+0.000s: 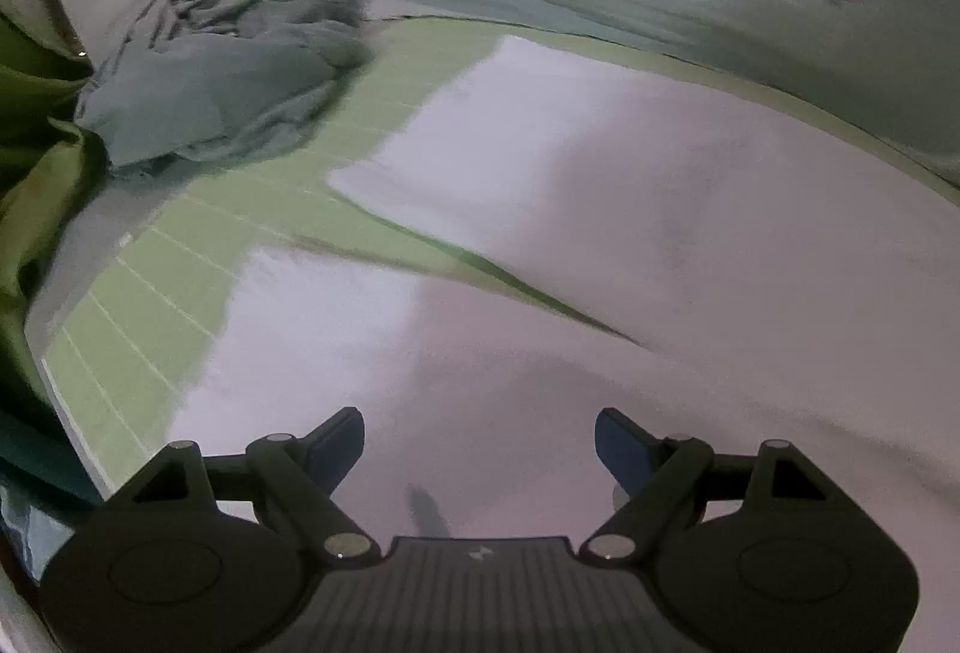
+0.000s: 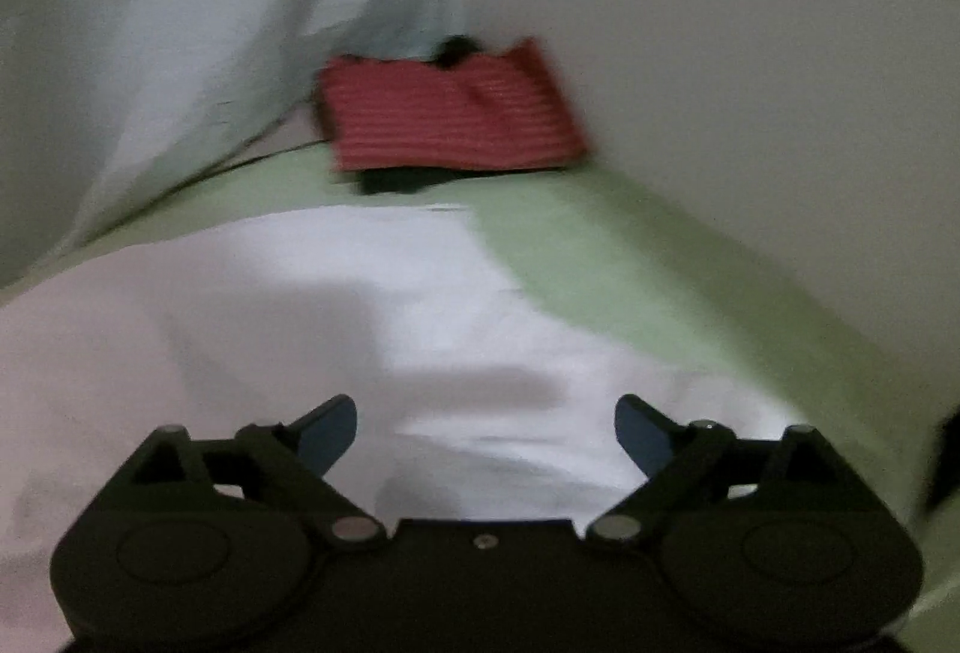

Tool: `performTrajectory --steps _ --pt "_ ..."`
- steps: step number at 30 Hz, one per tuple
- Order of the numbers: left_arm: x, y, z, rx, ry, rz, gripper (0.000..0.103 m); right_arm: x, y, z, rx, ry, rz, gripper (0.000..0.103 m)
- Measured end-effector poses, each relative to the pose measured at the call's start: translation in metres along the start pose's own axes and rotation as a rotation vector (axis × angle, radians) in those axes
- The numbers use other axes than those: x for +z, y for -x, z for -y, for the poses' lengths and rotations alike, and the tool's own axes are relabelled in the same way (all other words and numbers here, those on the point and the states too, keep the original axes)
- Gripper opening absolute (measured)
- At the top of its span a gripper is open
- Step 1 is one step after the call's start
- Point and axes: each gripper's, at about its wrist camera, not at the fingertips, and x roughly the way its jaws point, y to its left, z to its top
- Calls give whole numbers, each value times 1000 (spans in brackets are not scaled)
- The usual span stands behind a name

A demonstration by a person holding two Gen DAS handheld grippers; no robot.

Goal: Fold clothes

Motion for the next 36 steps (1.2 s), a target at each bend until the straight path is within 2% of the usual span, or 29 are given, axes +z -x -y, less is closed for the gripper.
performTrajectory --steps 3,6,10,13,15,18,21,24,27,32,36 --pt "26 -35 -23 39 10 13 85 11 -23 -35 62 36 -9 96" --pt "54 -72 -47 92 14 58 85 25 -55 -65 91 73 13 96" --pt "95 -123 -70 132 25 68 85 52 -102 -107 105 122 46 96" --pt "117 -155 -79 131 66 59 86 68 -130 -132 87 149 48 96" --pt "124 -166 -84 116 115 65 90 73 -141 -141 73 119 27 96" --pt "131 -173 -84 92 160 73 92 81 -152 -147 84 27 4 98" --pt "129 -174 -81 113 169 85 96 93 -156 -143 123 -118 -6 99" --pt "125 -175 -82 112 191 95 98 104 -165 -147 131 -197 -44 100" --pt "125 -176 -86 101 227 88 98 110 -176 -151 96 -257 -99 100" --pt "137 -178 -76 106 154 95 98 117 -185 -150 49 -396 -134 102" --pt "154 -184 -64 68 121 110 98 119 -193 -162 -26 -370 -153 103"
